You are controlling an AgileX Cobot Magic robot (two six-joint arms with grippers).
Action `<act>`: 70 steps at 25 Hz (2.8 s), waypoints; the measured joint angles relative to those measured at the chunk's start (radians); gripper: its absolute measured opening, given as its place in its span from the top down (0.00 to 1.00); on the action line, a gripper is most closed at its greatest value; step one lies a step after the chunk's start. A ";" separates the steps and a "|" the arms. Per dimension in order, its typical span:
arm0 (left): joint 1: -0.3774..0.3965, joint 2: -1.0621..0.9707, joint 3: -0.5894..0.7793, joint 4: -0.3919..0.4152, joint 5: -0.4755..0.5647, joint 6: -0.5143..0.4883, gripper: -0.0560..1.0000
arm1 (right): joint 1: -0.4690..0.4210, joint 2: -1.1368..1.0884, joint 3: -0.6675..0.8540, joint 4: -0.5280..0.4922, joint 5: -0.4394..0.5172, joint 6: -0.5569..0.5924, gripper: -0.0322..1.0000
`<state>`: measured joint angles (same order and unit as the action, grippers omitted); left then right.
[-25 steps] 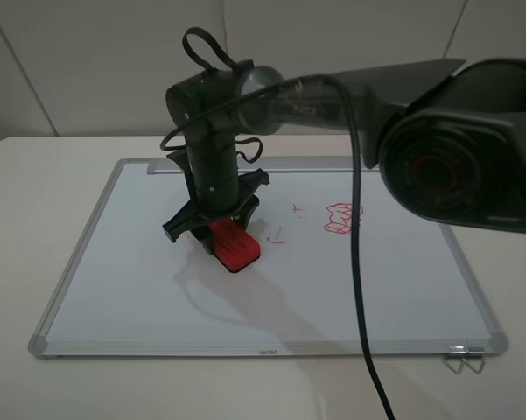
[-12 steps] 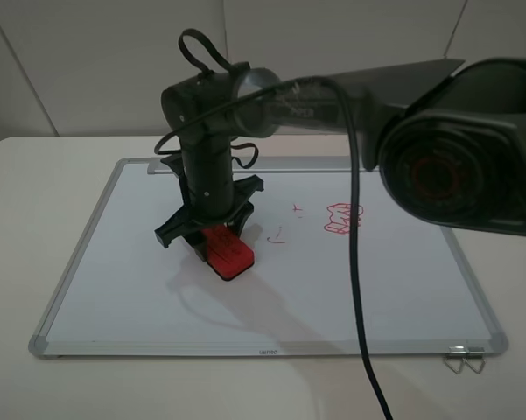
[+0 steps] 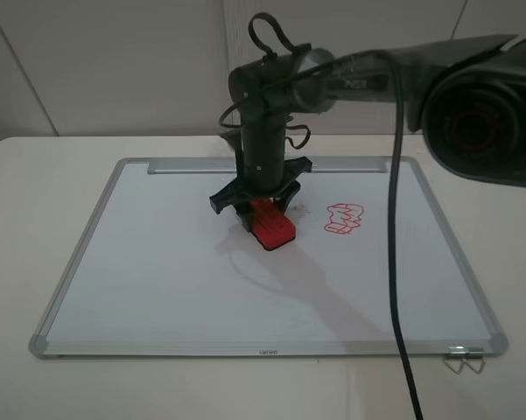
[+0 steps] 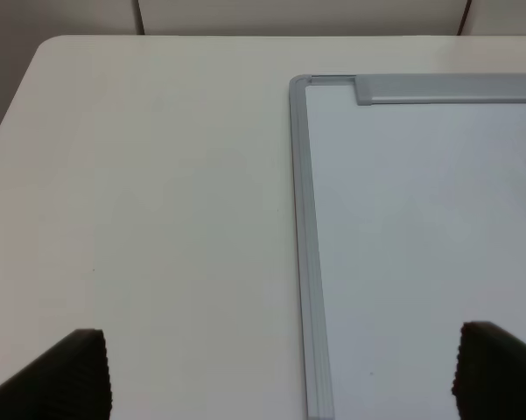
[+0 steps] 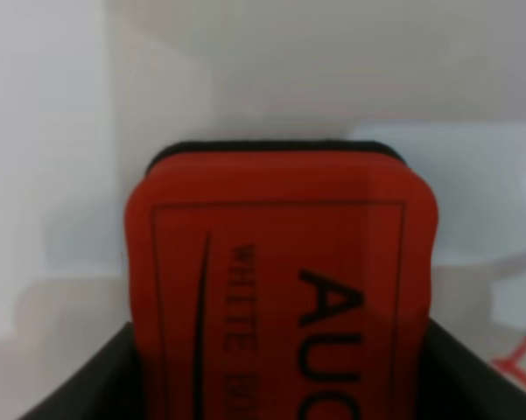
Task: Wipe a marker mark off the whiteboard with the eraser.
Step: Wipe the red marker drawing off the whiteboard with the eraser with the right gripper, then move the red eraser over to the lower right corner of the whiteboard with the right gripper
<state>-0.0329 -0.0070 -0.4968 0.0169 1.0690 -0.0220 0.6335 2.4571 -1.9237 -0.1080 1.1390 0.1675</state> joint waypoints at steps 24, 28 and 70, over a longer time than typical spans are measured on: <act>0.000 0.000 0.000 0.000 0.000 0.000 0.21 | -0.002 0.000 0.001 -0.077 -0.039 0.019 0.49; 0.000 0.000 0.000 0.000 0.000 0.000 0.21 | 0.087 0.000 0.001 -0.035 -0.042 0.000 0.49; 0.000 0.000 0.000 0.000 0.000 0.000 0.21 | -0.223 -0.713 1.101 -0.130 -0.383 0.451 0.49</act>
<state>-0.0329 -0.0070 -0.4968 0.0169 1.0690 -0.0220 0.4103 1.7444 -0.8222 -0.2385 0.7560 0.6184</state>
